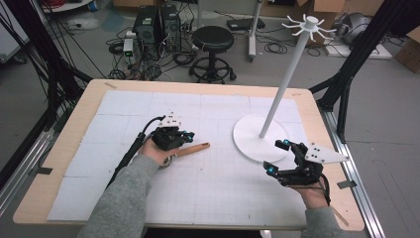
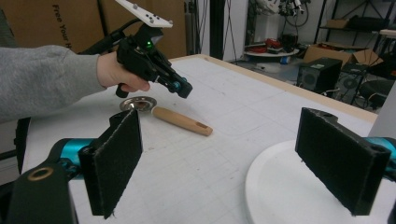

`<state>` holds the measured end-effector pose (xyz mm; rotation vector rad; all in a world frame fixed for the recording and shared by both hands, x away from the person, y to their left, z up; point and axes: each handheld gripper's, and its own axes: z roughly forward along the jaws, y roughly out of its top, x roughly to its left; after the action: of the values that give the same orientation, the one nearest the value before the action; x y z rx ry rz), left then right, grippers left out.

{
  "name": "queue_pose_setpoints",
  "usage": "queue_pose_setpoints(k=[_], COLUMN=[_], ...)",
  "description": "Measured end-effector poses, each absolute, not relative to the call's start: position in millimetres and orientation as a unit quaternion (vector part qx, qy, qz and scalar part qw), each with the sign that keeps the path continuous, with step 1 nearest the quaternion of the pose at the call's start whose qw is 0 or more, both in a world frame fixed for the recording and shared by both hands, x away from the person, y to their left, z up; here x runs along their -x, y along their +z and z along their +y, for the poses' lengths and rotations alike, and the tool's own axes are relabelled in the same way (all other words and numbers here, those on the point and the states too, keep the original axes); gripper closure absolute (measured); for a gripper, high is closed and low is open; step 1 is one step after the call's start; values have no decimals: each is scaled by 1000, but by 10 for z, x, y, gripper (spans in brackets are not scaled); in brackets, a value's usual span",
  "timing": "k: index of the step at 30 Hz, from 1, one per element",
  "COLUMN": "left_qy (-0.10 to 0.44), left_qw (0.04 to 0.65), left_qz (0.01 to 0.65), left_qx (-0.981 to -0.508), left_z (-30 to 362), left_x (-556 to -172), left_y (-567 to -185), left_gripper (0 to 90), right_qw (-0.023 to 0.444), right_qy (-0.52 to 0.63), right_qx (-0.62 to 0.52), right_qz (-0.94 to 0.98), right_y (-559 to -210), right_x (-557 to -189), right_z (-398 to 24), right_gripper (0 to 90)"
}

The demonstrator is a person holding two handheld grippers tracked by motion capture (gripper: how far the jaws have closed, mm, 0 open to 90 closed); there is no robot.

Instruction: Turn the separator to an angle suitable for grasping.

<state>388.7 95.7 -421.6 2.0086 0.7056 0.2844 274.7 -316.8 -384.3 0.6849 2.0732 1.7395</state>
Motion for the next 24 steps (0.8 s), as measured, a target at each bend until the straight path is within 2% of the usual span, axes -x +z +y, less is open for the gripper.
queue_pose_setpoints(k=[8,24], left_qy=[121,101], left_qw=[428,414], left_qz=[298,317], left_qx=[-845,-847], left_z=[766,712], left_x=[-3932,-4017], left_y=[-4305,-4406], left_gripper=[898,898], right_qw=[164,163], right_qy=[611,611], right_qx=[-238,-241], right_qz=[737,737], right_y=[-3838,-3843], right_x=[-2750,-2741], right_z=[-3175,-3184], right_gripper=[142,142])
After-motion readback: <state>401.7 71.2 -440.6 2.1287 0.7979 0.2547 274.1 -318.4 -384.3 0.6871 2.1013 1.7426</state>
